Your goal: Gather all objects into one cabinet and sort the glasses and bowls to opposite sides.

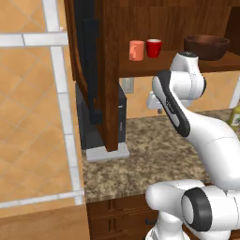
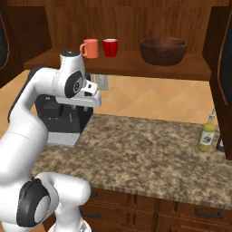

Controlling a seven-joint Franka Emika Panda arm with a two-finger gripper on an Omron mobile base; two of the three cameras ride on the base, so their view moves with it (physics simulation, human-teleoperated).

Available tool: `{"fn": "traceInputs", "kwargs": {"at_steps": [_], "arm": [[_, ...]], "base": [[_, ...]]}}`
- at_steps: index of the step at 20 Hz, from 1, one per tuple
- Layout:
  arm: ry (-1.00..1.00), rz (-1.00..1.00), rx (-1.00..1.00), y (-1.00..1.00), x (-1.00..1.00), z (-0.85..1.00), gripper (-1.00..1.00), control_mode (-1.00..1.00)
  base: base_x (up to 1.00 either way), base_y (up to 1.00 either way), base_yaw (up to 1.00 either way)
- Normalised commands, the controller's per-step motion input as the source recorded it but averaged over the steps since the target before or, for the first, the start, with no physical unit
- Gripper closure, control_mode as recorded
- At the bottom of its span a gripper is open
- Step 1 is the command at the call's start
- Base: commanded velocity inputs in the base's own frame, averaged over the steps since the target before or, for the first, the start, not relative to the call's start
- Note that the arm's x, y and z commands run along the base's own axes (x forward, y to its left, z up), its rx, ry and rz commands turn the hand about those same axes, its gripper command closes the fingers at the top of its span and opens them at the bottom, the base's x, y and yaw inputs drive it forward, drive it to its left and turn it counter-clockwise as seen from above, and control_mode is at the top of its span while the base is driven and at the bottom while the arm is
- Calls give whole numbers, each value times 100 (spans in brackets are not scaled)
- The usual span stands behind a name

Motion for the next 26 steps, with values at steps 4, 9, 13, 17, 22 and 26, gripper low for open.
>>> {"fn": "traceInputs", "kwargs": {"at_steps": [4,9,13,17,22,26], "arm": [[0,0,0,0,0,0,-100,100],[0,0,0,0,0,0,-100,100],[0,0,0,0,0,0,-100,100],[0,0,0,0,0,0,-100,100],[0,0,0,0,0,0,-100,100],[0,0,0,0,0,0,-100,100]], "base": [[0,0,0],[-72,0,1],[-98,0,0],[-92,-6,-1],[-37,-29,-55],[-9,-13,-57]]}}
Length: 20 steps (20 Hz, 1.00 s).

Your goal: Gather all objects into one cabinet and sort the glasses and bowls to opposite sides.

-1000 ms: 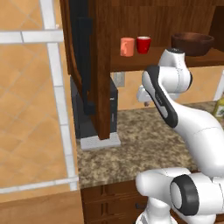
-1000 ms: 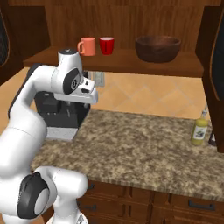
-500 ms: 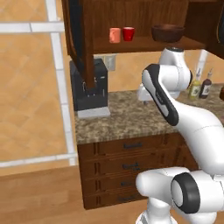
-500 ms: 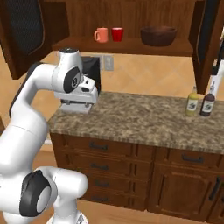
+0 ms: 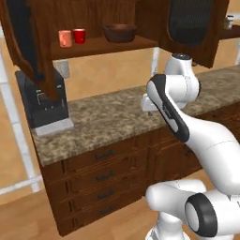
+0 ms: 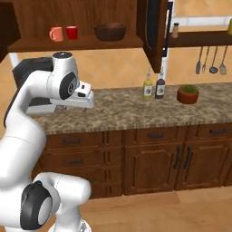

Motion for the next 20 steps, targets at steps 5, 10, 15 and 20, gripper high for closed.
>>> {"fn": "traceInputs", "kwargs": {"at_steps": [5,10,15,20], "arm": [[0,0,0,0,0,0,-100,100],[0,0,0,0,0,0,-100,100],[0,0,0,0,0,0,-100,100],[0,0,0,0,0,0,-100,100]], "base": [[-16,0,-61],[-30,-7,-59],[-31,-19,-56],[-11,-53,-63]]}}
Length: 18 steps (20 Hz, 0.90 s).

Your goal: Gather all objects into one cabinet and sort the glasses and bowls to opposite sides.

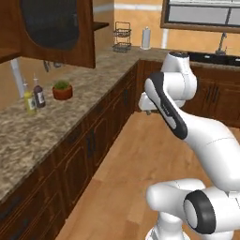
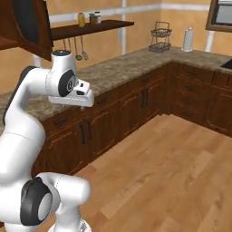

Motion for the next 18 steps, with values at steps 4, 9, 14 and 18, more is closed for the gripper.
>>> {"fn": "traceInputs", "kwargs": {"at_steps": [4,9,14,18], "arm": [[0,0,0,0,0,0,-100,100],[0,0,0,0,0,0,-100,100],[0,0,0,0,0,0,-100,100],[0,0,0,0,0,0,-100,100]], "base": [[0,-79,-72],[0,-99,-65],[1,-98,-58],[86,-13,-14]]}}
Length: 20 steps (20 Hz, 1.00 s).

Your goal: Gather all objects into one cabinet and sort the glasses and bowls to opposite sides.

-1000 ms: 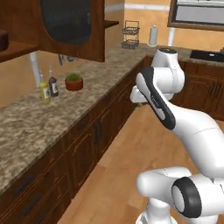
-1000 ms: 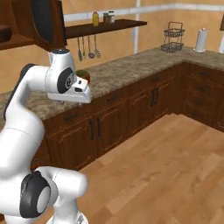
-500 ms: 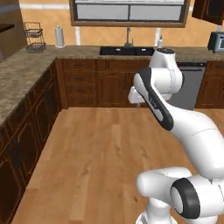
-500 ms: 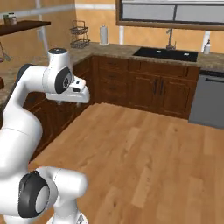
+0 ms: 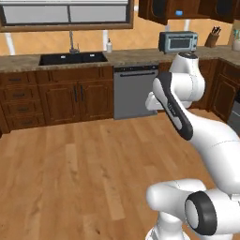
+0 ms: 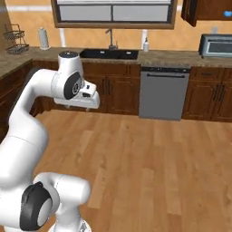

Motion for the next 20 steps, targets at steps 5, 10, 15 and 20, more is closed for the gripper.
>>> {"fn": "traceInputs", "kwargs": {"at_steps": [5,10,15,20], "arm": [[0,0,0,0,0,0,-100,100],[0,0,0,0,0,0,-100,100],[0,0,0,0,0,0,-100,100],[0,0,0,0,0,0,-100,100]], "base": [[100,-11,0],[100,-26,0],[96,-86,4],[74,-100,7]]}}
